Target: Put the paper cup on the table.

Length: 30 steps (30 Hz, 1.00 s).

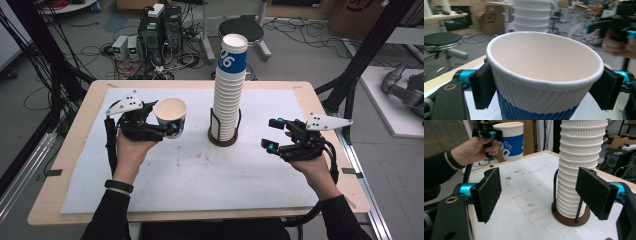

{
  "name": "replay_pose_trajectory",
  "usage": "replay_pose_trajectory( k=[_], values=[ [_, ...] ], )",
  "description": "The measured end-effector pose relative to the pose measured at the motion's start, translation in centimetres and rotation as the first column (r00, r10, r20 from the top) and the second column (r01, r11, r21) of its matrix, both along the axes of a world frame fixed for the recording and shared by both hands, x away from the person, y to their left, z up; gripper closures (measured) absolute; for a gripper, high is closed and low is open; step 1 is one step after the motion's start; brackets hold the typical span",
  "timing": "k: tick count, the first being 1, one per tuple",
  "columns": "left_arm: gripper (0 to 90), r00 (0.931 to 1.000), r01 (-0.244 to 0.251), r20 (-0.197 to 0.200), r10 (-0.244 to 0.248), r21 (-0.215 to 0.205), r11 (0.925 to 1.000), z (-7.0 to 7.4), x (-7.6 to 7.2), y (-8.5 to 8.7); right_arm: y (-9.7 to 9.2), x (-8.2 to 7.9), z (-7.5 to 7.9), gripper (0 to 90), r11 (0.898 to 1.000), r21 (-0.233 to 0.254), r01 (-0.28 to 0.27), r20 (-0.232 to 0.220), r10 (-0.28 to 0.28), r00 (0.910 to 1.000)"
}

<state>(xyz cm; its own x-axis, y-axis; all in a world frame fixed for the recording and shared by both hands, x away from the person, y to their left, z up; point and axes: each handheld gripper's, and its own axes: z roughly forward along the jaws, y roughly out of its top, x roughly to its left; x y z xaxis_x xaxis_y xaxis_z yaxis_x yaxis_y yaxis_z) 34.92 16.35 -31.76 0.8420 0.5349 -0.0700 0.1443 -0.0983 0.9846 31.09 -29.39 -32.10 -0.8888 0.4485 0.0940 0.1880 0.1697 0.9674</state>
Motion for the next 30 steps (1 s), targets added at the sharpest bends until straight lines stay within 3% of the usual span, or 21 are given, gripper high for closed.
replay_pose_trajectory(
  k=[5,13,23,30],
  values=[
    [19.1,0.9986,-0.050,-0.015,0.050,-0.007,0.9987,-0.9,1.0,0.5,0.0,0.0,0.0,21.0,1.000,0.001,-0.001,0.002,0.001,1.0000],
    [19.1,0.9908,-0.131,-0.037,0.130,-0.021,0.9912,-2.6,2.5,1.3,0.1,0.0,0.0,21.1,1.000,-0.002,-0.001,-0.006,0.001,1.0000],
    [20.0,0.9827,-0.179,-0.050,0.178,-0.018,0.9836,-4.2,4.2,1.3,0.2,0.1,-0.1,21.1,1.000,-0.007,-0.001,-0.004,0.001,1.0000],
    [20.0,0.9741,-0.218,-0.065,0.217,-0.014,0.9759,-6.3,4.7,1.7,0.1,0.0,-0.1,21.0,1.000,-0.006,-0.001,-0.010,0.001,1.0000]
  ],
)
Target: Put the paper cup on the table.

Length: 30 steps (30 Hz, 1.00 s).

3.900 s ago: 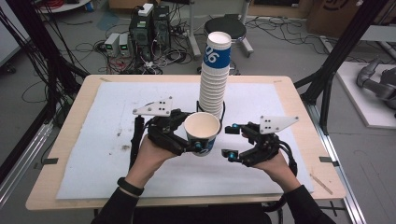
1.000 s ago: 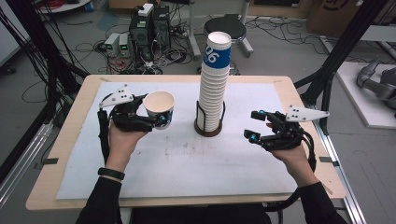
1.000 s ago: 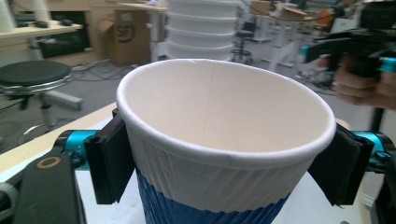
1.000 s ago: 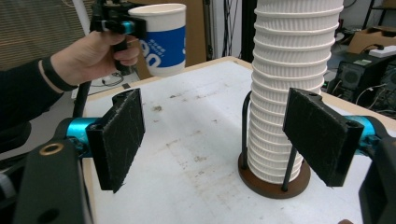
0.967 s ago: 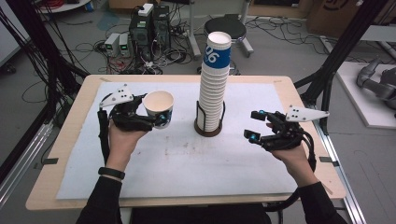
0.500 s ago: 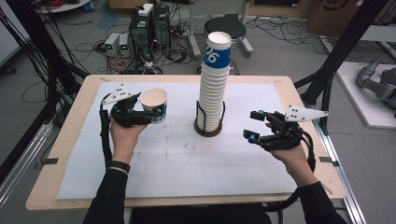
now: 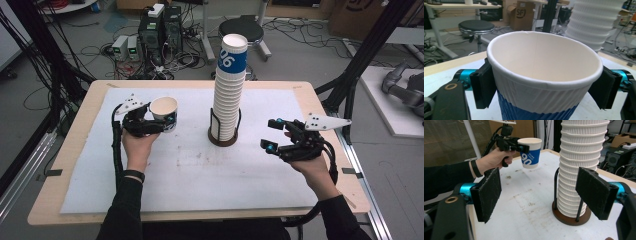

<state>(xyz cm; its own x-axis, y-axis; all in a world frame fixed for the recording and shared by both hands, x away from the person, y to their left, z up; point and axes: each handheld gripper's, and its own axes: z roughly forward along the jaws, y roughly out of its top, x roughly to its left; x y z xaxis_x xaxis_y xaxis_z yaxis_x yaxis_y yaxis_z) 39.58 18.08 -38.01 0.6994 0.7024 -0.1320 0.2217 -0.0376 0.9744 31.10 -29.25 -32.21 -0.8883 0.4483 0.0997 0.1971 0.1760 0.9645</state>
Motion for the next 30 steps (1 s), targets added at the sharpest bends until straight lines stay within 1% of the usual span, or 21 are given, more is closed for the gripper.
replay_pose_trajectory(
  k=[2,4,7,8,10,11,13,16,22,25,28,30],
  values=[
    [20.0,1.0000,-0.004,-0.001,0.004,0.001,1.0000,-0.5,0.2,0.2,0.0,0.0,0.0,21.0,1.000,0.000,-0.001,0.002,0.001,1.0000],
    [20.0,0.9998,-0.017,0.006,0.017,0.002,0.9999,-1.0,0.3,0.3,0.1,0.0,0.0,21.1,1.000,-0.001,-0.001,0.001,0.001,1.0000],
    [20.0,0.9996,-0.027,-0.007,0.027,-0.001,0.9996,-1.7,0.6,0.4,0.1,0.1,-0.1,21.1,1.000,-0.004,-0.001,0.001,0.001,1.0000],
    [20.1,0.9994,-0.033,-0.012,0.033,0.007,0.9994,-2.1,0.7,0.4,0.1,0.1,-0.1,21.0,1.000,-0.003,0.000,-0.001,0.000,1.0000],
    [20.0,0.9990,-0.041,-0.018,0.041,0.009,0.9991,-2.5,1.0,0.4,0.1,0.1,-0.2,21.0,1.000,-0.005,0.001,0.002,-0.001,1.0000],
    [20.0,0.9987,-0.046,-0.021,0.046,0.007,0.9989,-2.7,1.0,0.4,0.2,0.1,-0.2,21.1,1.000,-0.006,0.001,-0.005,-0.002,1.0000],
    [20.0,0.9980,-0.053,-0.034,0.053,0.017,0.9985,-3.1,1.3,0.4,0.2,0.1,-0.3,21.1,1.000,-0.005,0.001,-0.002,-0.001,1.0000],
    [20.0,0.9969,-0.069,-0.036,0.070,0.030,0.9972,-3.6,1.7,0.4,0.1,0.1,-0.3,21.0,1.000,-0.010,0.002,-0.005,-0.002,1.0000],
    [20.0,0.9937,-0.103,-0.041,0.104,0.039,0.9939,-4.5,2.4,0.4,0.1,0.1,-0.3,21.0,1.000,-0.011,0.003,-0.007,-0.003,1.0000],
    [19.9,0.9920,-0.117,-0.041,0.120,0.058,0.9914,-4.8,2.7,0.4,0.1,0.1,-0.4,21.1,1.000,-0.009,0.004,-0.007,-0.004,1.0000],
    [19.9,0.9897,-0.129,-0.051,0.133,0.079,0.9884,-5.2,2.9,0.5,0.1,0.2,-0.5,21.0,1.000,-0.007,0.007,-0.006,-0.007,1.0000],
    [19.9,0.9887,-0.132,-0.060,0.138,0.086,0.9875,-5.4,3.1,0.5,0.1,0.2,-0.5,21.0,1.000,-0.007,0.009,-0.006,-0.009,0.9999]
  ],
)
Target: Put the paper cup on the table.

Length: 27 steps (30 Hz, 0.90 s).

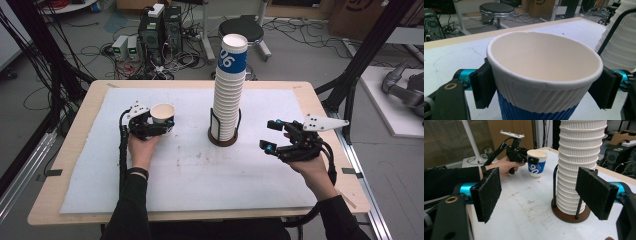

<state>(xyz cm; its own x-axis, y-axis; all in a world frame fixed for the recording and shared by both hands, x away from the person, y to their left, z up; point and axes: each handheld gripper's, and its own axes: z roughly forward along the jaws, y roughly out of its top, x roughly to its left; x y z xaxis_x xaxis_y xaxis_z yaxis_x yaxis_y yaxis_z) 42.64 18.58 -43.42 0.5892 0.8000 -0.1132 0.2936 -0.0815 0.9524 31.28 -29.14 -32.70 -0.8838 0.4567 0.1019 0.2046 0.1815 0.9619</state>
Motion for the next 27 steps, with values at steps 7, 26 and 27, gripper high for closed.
replay_pose_trajectory(
  k=[7,26,27],
  values=[
    [19.5,1.0000,0.000,-0.009,0.000,0.023,0.9997,-0.3,0.1,-0.2,0.0,0.0,0.0,21.1,1.000,0.000,0.003,0.004,-0.003,1.0000],
    [16.6,0.9980,-0.015,-0.061,0.018,0.042,0.9990,-0.5,-0.9,0.5,-0.1,0.0,0.1,21.1,1.000,0.009,0.001,0.012,-0.001,0.9999],
    [16.5,0.9979,-0.013,-0.063,0.016,0.038,0.9992,-0.6,-0.9,0.5,0.0,0.0,0.1,21.1,1.000,0.010,0.001,0.012,-0.001,0.9999]
  ],
)
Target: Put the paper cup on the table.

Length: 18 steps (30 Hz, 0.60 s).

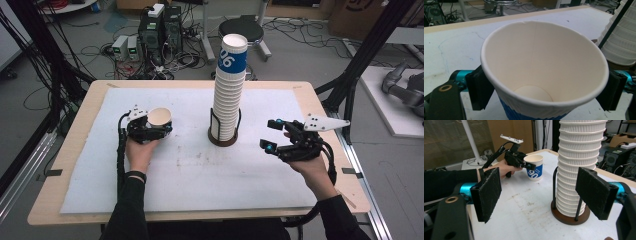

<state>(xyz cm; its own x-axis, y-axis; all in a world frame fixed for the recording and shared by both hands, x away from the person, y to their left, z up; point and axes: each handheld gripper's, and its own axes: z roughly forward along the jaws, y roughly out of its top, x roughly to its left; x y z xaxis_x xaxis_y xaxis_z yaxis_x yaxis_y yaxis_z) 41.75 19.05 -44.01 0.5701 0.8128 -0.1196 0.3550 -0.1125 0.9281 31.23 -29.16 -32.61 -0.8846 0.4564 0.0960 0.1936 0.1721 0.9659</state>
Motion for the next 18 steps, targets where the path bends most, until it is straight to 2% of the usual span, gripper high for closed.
replay_pose_trajectory(
  k=[13,18],
  values=[
    [9.2,0.9990,-0.019,-0.041,0.019,0.007,0.9998,0.3,-0.6,-0.1,0.1,0.0,0.0,21.1,1.000,0.000,-0.006,-0.003,0.006,1.0000],
    [7.2,0.9972,-0.042,-0.061,0.043,0.016,0.9990,0.6,-1.1,0.2,0.1,0.1,0.0,21.1,1.000,0.007,-0.010,0.001,0.010,1.0000]
  ],
)
